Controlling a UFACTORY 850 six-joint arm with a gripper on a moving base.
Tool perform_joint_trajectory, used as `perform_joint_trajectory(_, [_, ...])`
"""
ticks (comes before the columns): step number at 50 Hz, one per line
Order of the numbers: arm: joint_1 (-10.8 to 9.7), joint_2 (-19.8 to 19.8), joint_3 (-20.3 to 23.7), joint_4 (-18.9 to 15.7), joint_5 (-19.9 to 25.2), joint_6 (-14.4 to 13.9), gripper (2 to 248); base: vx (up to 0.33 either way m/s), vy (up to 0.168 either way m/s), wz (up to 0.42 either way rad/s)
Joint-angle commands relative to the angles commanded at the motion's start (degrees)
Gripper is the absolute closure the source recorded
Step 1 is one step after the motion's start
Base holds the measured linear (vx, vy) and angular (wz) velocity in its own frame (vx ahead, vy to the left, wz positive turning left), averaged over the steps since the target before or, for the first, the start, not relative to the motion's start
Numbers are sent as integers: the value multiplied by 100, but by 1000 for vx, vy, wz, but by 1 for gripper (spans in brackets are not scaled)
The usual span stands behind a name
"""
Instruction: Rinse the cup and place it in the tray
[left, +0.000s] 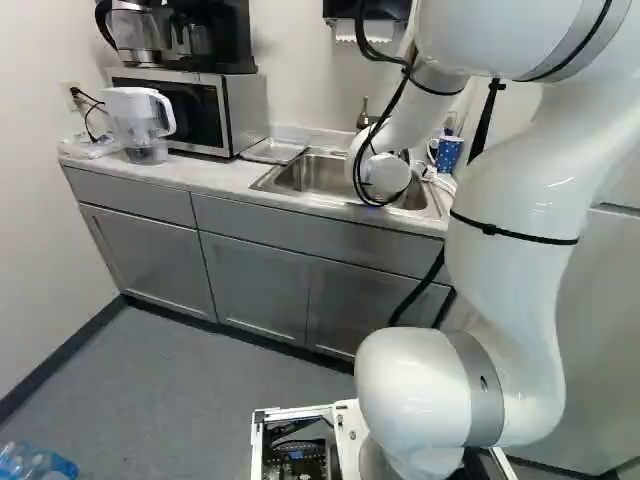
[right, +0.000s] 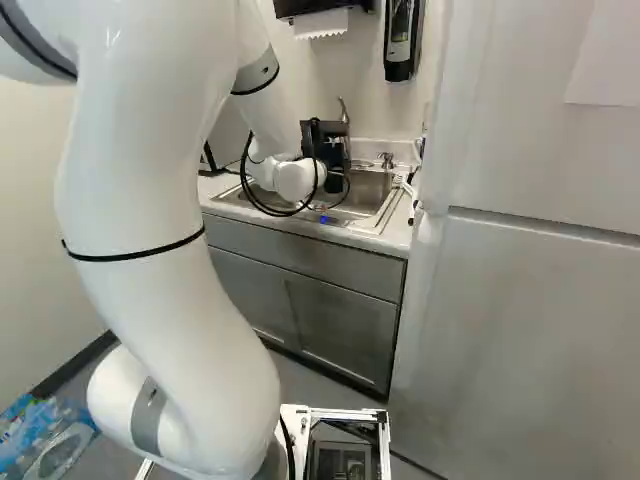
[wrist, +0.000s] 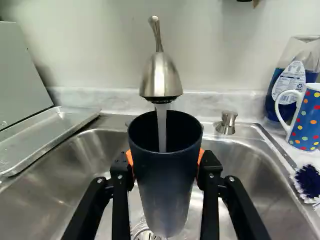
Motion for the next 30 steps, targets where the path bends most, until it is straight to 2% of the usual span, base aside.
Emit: perform_joint_trajectory(30, [0, 0, 0, 0, 0, 0, 124, 0, 0, 0])
